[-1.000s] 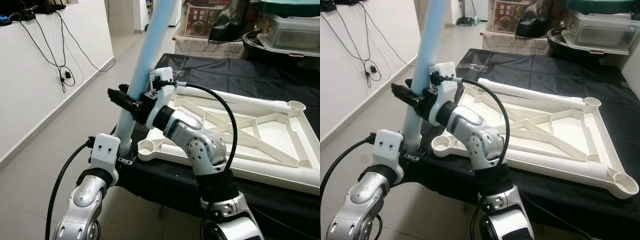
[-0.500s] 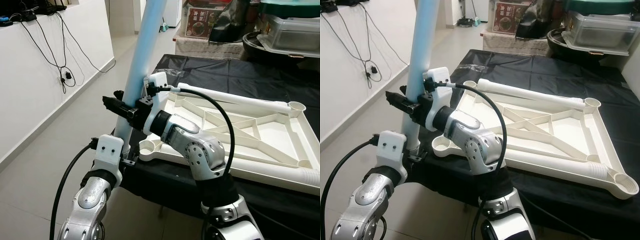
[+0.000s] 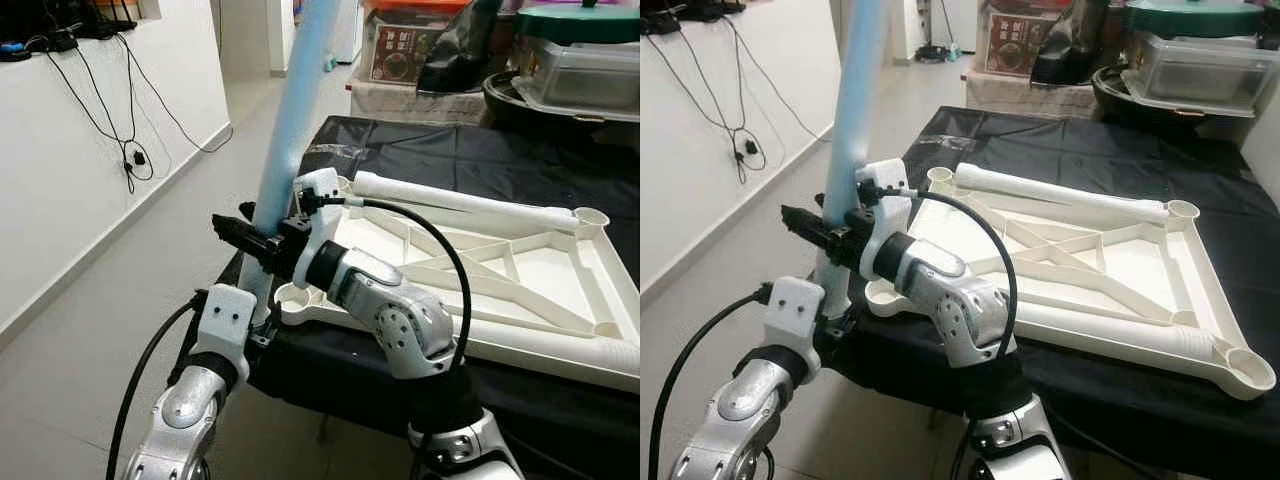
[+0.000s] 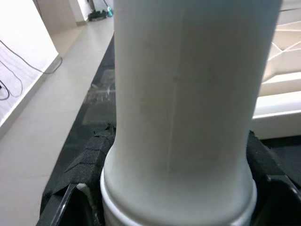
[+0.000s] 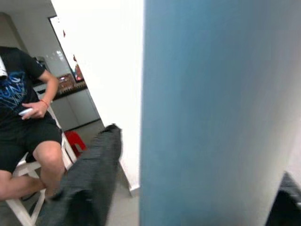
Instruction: Building children table
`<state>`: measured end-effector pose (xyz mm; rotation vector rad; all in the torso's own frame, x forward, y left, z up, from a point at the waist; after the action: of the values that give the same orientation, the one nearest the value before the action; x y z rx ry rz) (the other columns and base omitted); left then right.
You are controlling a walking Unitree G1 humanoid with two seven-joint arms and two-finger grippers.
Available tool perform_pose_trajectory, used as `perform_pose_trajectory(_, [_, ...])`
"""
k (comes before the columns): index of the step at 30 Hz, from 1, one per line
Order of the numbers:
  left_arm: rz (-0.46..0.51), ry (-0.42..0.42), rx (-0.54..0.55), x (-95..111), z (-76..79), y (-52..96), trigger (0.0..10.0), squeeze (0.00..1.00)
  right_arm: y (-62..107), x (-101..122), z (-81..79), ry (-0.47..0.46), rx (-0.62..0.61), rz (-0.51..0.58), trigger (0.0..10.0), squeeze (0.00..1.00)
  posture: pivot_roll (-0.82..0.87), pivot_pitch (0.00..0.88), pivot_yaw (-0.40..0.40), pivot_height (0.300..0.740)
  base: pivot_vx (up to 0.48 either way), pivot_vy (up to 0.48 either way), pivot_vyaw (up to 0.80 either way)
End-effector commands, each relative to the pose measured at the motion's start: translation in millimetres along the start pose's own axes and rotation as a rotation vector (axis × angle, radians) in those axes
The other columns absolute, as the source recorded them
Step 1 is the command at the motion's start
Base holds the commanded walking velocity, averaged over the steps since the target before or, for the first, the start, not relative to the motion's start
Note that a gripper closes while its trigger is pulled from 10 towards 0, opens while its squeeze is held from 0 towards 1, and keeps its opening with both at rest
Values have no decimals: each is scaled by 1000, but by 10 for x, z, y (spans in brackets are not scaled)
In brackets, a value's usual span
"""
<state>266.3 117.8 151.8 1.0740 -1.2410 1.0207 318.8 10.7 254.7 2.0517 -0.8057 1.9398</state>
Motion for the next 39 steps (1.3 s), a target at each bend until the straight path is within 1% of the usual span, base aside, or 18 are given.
perform_pose_trajectory(1, [-21, 25, -1, -34, 1, 39, 10000, 0, 7, -53, -8, -26, 11, 16, 10000, 1000, 106, 2, 12, 740, 0, 0, 0])
perform_pose_trajectory(2, [-21, 25, -1, -34, 1, 39, 10000, 0, 7, -53, -8, -26, 11, 16, 10000, 1000, 106, 2, 12, 740, 0, 0, 0])
perform_pose_trajectory(3, [-48, 64, -33, -83, 14, 116, 10000, 0, 50, -46, 101, -35, 18, 18, 10000, 0, 106, 2, 12, 740, 0, 0, 0])
perform_pose_trajectory(7, [-64, 88, -62, -116, 30, 174, 10000, 0, 92, -41, 165, -50, 45, 18, 10000, 0, 113, 0, 16, 740, 0, 0, 0])
perform_pose_trajectory(8, [-77, 105, -86, -141, 52, 213, 10000, 0, 132, -40, 189, -85, 90, 16, 10000, 0, 113, 0, 15, 740, 0, 0, 0])
perform_pose_trajectory(9, [-93, 140, -116, -163, 84, 253, 10000, 0, 173, -33, 206, -108, 139, 18, 10000, 0, 114, 0, 16, 740, 0, 0, 0])
perform_pose_trajectory(10, [-93, 140, -116, -163, 84, 253, 10000, 0, 173, -33, 206, -108, 139, 18, 10000, 0, 114, 0, 16, 740, 0, 0, 0])
perform_pose_trajectory(12, [-119, 206, -185, -184, 163, 323, 10000, 0, 237, -27, 201, -138, 239, 18, 10000, 0, 114, 0, 16, 740, 0, 0, 0])
perform_pose_trajectory(14, [-119, 206, -185, -184, 163, 323, 10000, 0, 237, -27, 201, -138, 239, 18, 10000, 0, 114, 0, 16, 740, 0, 0, 0])
perform_pose_trajectory(15, [-130, 226, -237, -187, 227, 372, 10000, 0, 265, -34, 193, -139, 284, 12, 10000, 0, 114, 0, 15, 740, 0, 0, 0])
perform_pose_trajectory(17, [-161, 280, -348, -200, 352, 496, 10000, 0, 349, -35, 136, -179, 420, -7, 10000, 0, 119, 0, 15, 740, 0, 0, 0])
perform_pose_trajectory(18, [-171, 302, -383, -205, 390, 540, 10000, 0, 380, -36, 115, -191, 463, -15, 10000, 0, 118, 0, 15, 740, 0, 0, 0])
perform_pose_trajectory(21, [-187, 350, -450, -188, 437, 630, 10000, 0, 451, -59, 67, -200, 568, -47, 10000, 0, 119, 0, 14, 740, 0, 0, 0])
perform_pose_trajectory(22, [-187, 350, -450, -188, 437, 630, 10000, 0, 451, -59, 67, -200, 568, -47, 10000, 0, 119, 0, 14, 740, 0, 0, 0])
perform_pose_trajectory(23, [-192, 396, -499, -157, 459, 687, 10000, 0, 511, -120, 18, -172, 645, -99, 10000, 0, 120, 0, 14, 740, 0, 0, 0])
perform_pose_trajectory(28, [-205, 420, -525, -160, 475, 729, 10000, 0, 532, -144, -8, -171, 684, -114, 10000, 0, 120, 0, 16, 740, 0, 0, 0])
perform_pose_trajectory(31, [-227, 424, -541, -184, 488, 771, 10000, 0, 560, -200, -25, -158, 716, -154, 10000, 0, 115, 8, 12, 740, 0, 0, 0])
perform_pose_trajectory(39, [-248, 433, -555, -197, 485, 798, 10000, 0, 588, -244, -24, -161, 733, -186, 10000, 0, 114, 16, 10, 740, 0, 0, 0])
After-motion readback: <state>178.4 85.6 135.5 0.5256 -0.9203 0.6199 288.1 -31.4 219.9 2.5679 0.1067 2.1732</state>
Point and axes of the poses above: a point about 5 cm out from each wrist's last joint towards the gripper, its own y axis pointing back from the gripper into the wrist, its own x axis along the axis of the wrist's last joint, z = x × y, the point moved 2 cm from there along -y, pointing out of the wrist towards the gripper, and after that the axes turned 7 degrees about y, right-handed, at the moved point
